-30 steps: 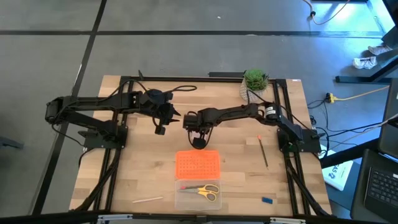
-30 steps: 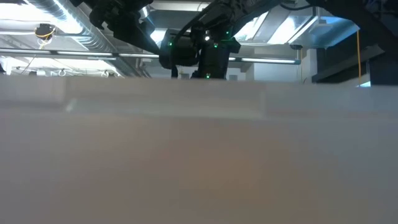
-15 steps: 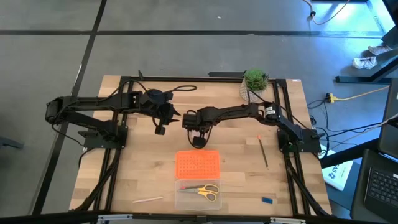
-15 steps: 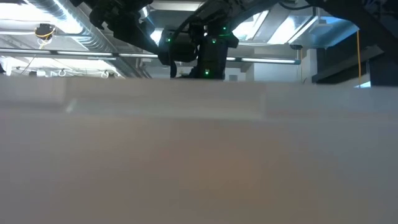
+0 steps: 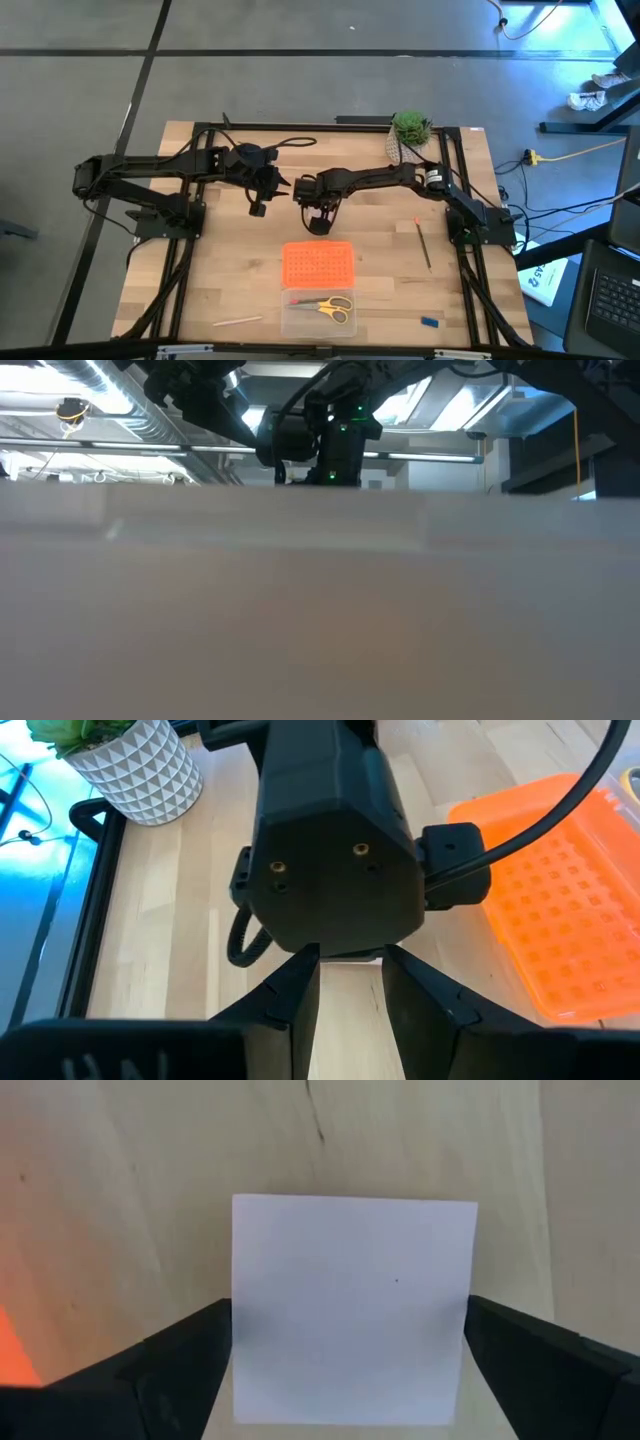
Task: Pack school essentials
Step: Put the notepad into the supply box
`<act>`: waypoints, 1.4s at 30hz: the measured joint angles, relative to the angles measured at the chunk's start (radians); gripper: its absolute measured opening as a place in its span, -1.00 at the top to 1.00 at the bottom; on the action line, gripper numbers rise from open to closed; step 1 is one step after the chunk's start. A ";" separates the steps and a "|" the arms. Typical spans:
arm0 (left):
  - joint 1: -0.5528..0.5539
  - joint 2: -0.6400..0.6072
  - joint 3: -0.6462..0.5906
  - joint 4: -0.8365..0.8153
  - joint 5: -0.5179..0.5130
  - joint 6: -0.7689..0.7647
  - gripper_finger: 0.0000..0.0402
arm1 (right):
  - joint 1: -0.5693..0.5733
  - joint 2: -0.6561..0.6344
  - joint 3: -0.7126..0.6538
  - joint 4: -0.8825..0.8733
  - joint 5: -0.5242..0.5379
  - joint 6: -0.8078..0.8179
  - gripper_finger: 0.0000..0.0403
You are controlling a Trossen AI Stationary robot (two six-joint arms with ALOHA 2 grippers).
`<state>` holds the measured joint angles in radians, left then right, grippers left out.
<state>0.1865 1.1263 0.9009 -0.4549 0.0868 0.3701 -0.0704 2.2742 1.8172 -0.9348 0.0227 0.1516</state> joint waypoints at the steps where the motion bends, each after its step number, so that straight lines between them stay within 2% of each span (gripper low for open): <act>1: 0.000 0.000 0.000 0.000 0.000 0.000 0.48 | -0.001 0.000 0.000 0.001 0.001 0.001 -0.92; 28: 0.000 0.000 0.000 0.000 0.000 0.000 0.48 | 0.010 -0.001 -0.005 -0.001 0.002 -0.001 -0.85; 42: 0.000 0.000 0.000 0.000 0.000 0.000 0.48 | 0.055 -0.002 0.156 -0.107 0.002 -0.031 -0.85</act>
<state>0.1867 1.1263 0.9009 -0.4549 0.0868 0.3698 -0.0150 2.2719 1.9732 -1.0416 0.0251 0.1203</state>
